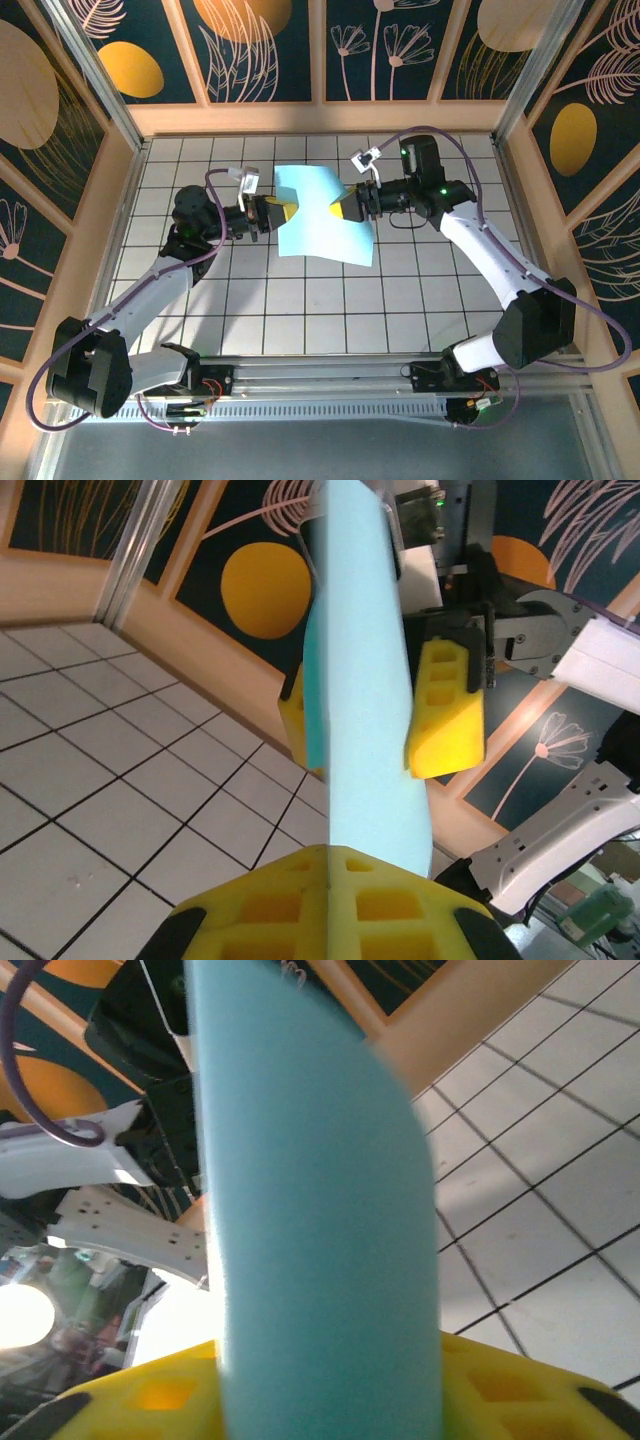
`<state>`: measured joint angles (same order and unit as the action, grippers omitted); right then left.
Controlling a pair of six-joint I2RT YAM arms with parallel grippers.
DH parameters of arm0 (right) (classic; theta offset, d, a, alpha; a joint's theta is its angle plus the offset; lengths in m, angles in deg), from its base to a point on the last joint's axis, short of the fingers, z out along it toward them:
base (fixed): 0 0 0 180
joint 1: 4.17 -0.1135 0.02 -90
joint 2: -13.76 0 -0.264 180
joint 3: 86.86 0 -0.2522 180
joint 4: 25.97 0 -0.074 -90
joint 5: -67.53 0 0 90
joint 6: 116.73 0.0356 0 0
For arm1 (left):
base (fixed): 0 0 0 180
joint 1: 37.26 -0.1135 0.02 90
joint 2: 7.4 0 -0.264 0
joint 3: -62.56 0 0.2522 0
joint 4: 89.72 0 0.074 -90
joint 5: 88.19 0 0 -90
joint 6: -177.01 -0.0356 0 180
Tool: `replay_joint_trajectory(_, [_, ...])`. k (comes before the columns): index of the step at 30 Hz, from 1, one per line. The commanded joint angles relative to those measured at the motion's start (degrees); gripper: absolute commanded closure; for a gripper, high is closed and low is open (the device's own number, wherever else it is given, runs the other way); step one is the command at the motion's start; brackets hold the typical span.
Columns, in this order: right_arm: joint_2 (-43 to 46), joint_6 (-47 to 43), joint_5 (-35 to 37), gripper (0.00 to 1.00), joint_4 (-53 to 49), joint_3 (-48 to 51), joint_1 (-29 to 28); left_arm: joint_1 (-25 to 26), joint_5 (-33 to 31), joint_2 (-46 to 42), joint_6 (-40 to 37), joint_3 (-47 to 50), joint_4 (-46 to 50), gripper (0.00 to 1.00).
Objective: Fold a paper plane with a square sheet of paper (fold left side to right side)
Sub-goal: Place a square sheet of paper at the center of the table.
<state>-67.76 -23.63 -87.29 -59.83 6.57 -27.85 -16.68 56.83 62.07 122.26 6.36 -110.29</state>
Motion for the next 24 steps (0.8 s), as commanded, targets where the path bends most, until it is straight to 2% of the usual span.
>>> replay_joint_trajectory(1, [1.91, 2.03, 6.47, 0.47, 3.47, 2.20, 2.41, 0.03, -3.99, 0.41, -1.09, 0.73, 3.46, 1.00])
replay_joint_trajectory(5, [4.83, 7.29, 14.97, 0.34, 10.36, 7.96, 4.87, 0.00, -8.92, 3.57, 1.49, 2.68, 6.85, 1.00])
replay_joint_trajectory(7, [5.64, 9.62, 21.40, 0.29, 12.27, 10.76, 5.29, 0.04, -10.89, 6.07, 3.90, 4.29, 6.72, 1.00])
replay_joint_trajectory(11, [5.08, 13.93, 32.06, 0.28, 14.14, 14.94, 5.33, -0.01, -11.20, 12.19, 6.52, 5.54, 7.36, 1.00])
replay_joint_trajectory(14, [4.38, 18.71, 34.59, 0.28, 18.39, 19.09, 5.31, 0.01, -12.69, 17.00, 4.38, 3.79, 13.80, 1.00])
replay_joint_trajectory(18, [1.27, 20.98, 35.29, 0.29, 20.34, 21.15, 2.44, 0.01, -15.87, 23.14, -0.01, -0.95, 24.93, 1.00])
replay_joint_trajectory(24, [-6.93, 21.58, 36.82, 0.48, 17.61, 18.54, -2.98, 0.03, -18.83, 28.35, -1.68, -4.97, 31.24, 1.00])
